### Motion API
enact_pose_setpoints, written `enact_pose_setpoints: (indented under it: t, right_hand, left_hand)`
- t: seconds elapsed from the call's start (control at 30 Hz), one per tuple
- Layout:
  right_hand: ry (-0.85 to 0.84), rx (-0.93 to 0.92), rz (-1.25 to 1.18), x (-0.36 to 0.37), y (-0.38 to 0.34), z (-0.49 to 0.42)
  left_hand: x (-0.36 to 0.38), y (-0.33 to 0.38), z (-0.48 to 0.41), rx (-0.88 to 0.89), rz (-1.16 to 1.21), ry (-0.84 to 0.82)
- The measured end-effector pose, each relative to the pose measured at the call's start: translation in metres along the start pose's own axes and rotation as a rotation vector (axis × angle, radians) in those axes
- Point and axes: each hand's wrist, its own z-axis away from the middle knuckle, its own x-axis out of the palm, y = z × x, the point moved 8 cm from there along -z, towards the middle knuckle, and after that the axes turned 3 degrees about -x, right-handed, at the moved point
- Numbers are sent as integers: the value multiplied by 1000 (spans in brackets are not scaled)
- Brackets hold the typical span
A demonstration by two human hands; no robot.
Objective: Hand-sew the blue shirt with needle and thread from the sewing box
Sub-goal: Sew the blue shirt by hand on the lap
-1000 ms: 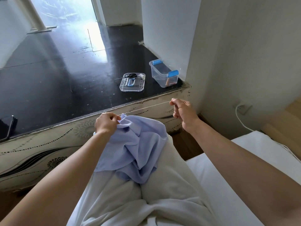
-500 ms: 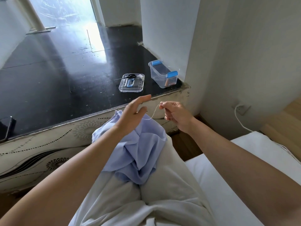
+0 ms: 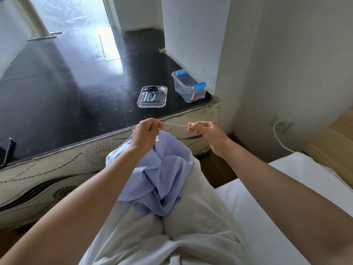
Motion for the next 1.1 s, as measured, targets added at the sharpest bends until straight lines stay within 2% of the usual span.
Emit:
enact_pose_setpoints:
  t: [0.13, 0.3, 0.47, 0.53, 0.63, 0.7, 0.8, 0.9, 1.0, 1.1]
  right_hand:
    - [73, 54, -27, -7, 4, 1]
    - [249, 125, -322, -27, 16, -1]
    - [173, -4, -653, -16, 2, -8]
    - [137, -30, -667, -10, -4, -10]
    - [101, -52, -628, -3, -6, -13]
    - [94, -32, -575, 0, -3, -17]
    - [135, 66, -424, 2, 10, -24]
    - [168, 131, -237, 9, 18, -24]
    - [104, 118, -29, 25, 17, -25]
    - [-6, 83, 152, 50, 16, -29]
  left_hand:
    - [-2, -3, 0, -24, -14, 49]
    - [1, -5, -1, -1, -1, 6]
    - [14, -8, 1, 17, 69, -142]
    - [8, -9, -2, 45, -5, -77]
    - [-18, -20, -5, -28, -103, 156]
    - [-32, -34, -4, -138, -92, 222]
    - [-31, -54, -5, -235, -38, 77]
    - [-22, -56, 2, -192, -187, -43]
    - [-26, -55, 6, -136, -283, 50]
    - [-30, -60, 6, -76, -280, 108]
